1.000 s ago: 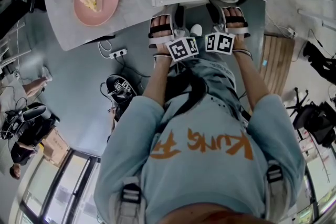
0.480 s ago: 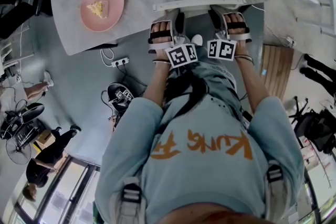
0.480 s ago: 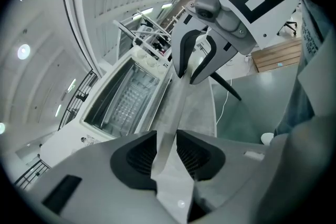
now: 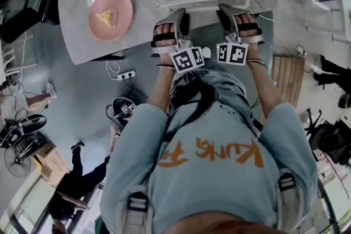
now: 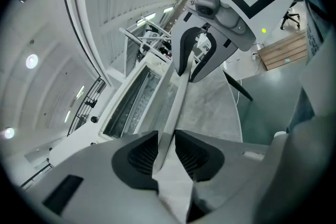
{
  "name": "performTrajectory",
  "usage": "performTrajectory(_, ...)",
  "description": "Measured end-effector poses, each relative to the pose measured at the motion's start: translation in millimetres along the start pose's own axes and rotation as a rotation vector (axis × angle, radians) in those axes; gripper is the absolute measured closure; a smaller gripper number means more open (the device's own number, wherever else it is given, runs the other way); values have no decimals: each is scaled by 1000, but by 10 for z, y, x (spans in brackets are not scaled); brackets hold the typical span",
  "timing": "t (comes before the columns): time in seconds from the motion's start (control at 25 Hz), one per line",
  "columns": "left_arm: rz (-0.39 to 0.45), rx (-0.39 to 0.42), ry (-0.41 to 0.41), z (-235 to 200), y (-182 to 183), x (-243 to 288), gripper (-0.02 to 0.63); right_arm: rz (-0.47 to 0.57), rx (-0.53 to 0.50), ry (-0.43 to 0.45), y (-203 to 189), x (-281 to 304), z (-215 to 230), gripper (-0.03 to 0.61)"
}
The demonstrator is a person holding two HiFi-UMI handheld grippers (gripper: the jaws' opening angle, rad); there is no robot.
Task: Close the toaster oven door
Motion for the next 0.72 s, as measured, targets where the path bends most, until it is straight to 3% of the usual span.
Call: performTrajectory(0.72, 32, 12, 41, -691, 171, 222, 514, 62, -34, -72, 97, 243, 661, 485)
Point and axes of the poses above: the fingertips, and each gripper's own axes: x forward along the fingers, z to its right, y out of its top, the point moved 7 cm from there along -x, backward along the fingers, and after that the axes turned 5 degrees about -z, right-handed, at the moved point
